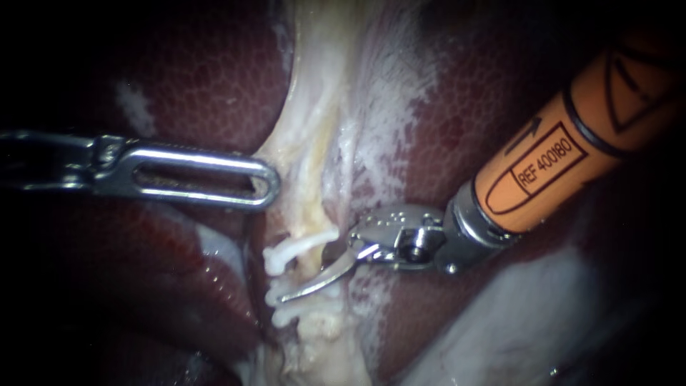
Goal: Go to the cutting position left tube
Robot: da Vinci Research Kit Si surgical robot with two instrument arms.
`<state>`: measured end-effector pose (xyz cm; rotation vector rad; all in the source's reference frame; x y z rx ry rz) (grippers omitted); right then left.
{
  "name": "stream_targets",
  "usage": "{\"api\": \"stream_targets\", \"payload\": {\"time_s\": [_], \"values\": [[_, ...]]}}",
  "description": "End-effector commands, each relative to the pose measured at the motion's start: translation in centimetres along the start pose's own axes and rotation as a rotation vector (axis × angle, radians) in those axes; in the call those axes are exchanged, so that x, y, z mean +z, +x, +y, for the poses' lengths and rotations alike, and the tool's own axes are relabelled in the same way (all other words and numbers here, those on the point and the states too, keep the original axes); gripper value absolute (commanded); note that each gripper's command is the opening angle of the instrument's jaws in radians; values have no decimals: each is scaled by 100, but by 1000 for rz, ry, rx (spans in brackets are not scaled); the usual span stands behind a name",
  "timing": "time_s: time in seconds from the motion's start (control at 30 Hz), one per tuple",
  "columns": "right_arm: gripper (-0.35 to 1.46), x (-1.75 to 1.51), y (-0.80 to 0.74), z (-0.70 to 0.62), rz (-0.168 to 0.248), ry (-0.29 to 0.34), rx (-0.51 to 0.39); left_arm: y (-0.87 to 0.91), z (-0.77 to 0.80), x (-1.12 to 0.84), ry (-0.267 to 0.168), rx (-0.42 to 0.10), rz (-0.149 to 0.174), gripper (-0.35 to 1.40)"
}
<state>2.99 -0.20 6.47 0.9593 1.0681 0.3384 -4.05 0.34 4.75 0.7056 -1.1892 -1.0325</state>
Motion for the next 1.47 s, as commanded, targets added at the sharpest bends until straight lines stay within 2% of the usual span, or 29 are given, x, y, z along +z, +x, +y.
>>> {"api": "stream_targets", "payload": {"time_s": [0.03,0.43,0.77,1.47], "values": [[67,0,0,0,0,0,0,0,0,0,0,0,0,-35],[54,-1,0,1,-1,2,-1,0,0,0,0,0,0,-35],[34,-1,-1,3,-2,6,-3,0,0,0,0,0,0,-35],[34,-1,-2,3,-7,18,-10,0,0,0,0,0,0,-35]]}}
